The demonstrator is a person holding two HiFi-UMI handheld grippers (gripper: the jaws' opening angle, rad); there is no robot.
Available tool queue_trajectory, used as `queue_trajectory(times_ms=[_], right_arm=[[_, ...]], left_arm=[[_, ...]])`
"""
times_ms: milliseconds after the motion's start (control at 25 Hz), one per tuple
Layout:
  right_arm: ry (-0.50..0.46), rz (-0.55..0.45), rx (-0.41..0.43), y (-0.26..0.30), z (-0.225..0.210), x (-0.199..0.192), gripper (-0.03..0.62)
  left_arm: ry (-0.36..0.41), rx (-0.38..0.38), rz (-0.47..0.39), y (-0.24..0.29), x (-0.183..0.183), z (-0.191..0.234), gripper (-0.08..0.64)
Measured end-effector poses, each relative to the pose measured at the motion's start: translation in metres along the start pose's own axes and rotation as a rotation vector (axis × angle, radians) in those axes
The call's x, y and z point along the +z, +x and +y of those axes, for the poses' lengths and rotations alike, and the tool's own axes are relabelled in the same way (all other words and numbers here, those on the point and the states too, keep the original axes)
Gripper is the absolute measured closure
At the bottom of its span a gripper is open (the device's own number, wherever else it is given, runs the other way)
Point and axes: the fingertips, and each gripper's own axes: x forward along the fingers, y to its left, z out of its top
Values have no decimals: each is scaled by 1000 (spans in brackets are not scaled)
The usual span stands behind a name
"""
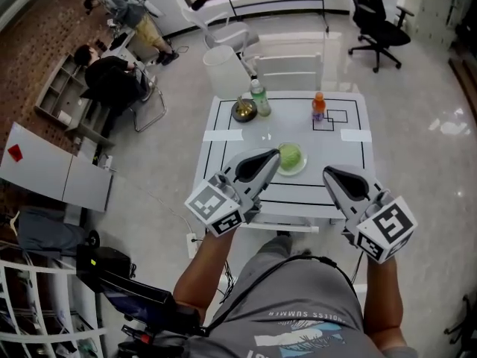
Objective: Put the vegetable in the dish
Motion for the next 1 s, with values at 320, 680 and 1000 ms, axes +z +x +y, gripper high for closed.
queue_trajectory(times_ms=[320,680,1000], right_arm=[[-6,-56,66,-25,42,8,586],[-48,-80,125,-23,93,14,586],[-57,-91,129,-7,147,14,586]], left_arm=[[26,57,11,-42,9,-37,552],[65,112,-23,-99,27,-52,552],[67,145,-51,-171,29,-53,552]])
